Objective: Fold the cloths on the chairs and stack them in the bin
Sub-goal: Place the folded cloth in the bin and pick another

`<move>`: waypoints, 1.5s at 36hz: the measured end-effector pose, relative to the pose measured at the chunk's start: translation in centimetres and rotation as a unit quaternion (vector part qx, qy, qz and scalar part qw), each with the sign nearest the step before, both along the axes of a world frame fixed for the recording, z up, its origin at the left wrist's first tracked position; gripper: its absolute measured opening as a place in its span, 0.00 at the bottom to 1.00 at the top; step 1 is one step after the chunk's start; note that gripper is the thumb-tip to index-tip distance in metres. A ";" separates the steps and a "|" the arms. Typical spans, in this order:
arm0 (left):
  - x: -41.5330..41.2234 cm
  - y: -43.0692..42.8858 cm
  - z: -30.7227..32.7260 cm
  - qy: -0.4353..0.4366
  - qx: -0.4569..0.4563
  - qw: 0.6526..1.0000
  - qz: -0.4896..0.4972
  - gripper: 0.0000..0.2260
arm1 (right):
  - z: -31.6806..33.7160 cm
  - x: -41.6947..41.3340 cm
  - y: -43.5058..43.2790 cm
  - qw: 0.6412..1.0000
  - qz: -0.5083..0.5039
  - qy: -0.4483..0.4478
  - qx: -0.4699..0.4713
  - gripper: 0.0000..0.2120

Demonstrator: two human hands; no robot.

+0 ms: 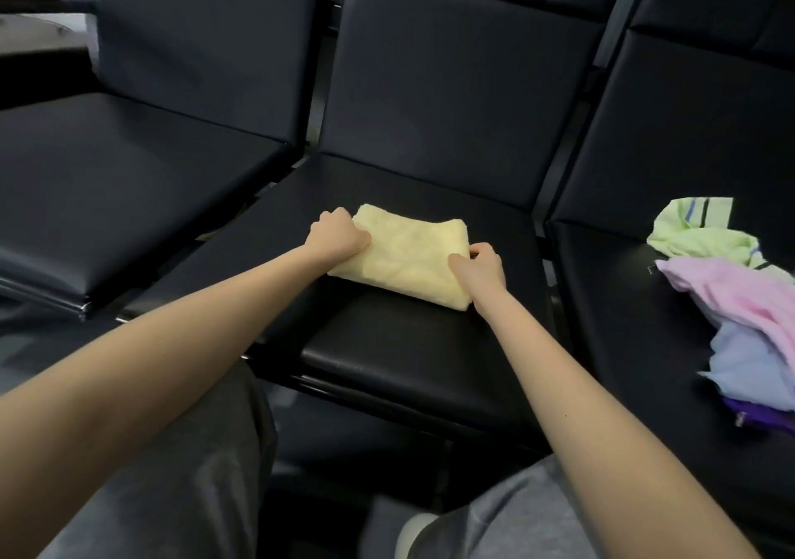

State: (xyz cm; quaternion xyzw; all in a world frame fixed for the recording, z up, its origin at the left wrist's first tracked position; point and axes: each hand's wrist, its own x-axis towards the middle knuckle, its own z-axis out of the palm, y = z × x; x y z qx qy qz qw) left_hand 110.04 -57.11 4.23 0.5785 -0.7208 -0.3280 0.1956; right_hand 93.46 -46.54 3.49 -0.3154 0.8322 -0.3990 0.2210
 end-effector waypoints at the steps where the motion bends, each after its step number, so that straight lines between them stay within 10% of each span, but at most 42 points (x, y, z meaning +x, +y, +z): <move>1: -0.1 0.3 0.1 -0.021 0.006 1.000 0.010 0.19 | 0.0 0.0 0.0 1.000 -0.002 0.007 0.014 0.19; 14: -0.9 1.7 1.0 0.145 0.197 0.970 0.008 0.29 | 0.9 -0.6 0.2 0.983 0.011 -0.176 0.042 0.34; 22: -0.4 2.5 1.9 0.300 0.357 0.885 -0.013 0.14 | 1.3 -1.5 1.2 0.963 0.050 -0.261 -0.052 0.21; 50: -13.0 18.6 8.3 0.326 0.430 0.809 -0.233 0.15 | 6.8 -11.9 23.0 0.973 -0.117 -0.121 -0.156 0.32; 54: -15.7 24.4 7.6 0.312 0.476 0.784 -0.247 0.13 | 6.8 -13.1 29.6 0.963 -0.127 -0.164 -0.170 0.17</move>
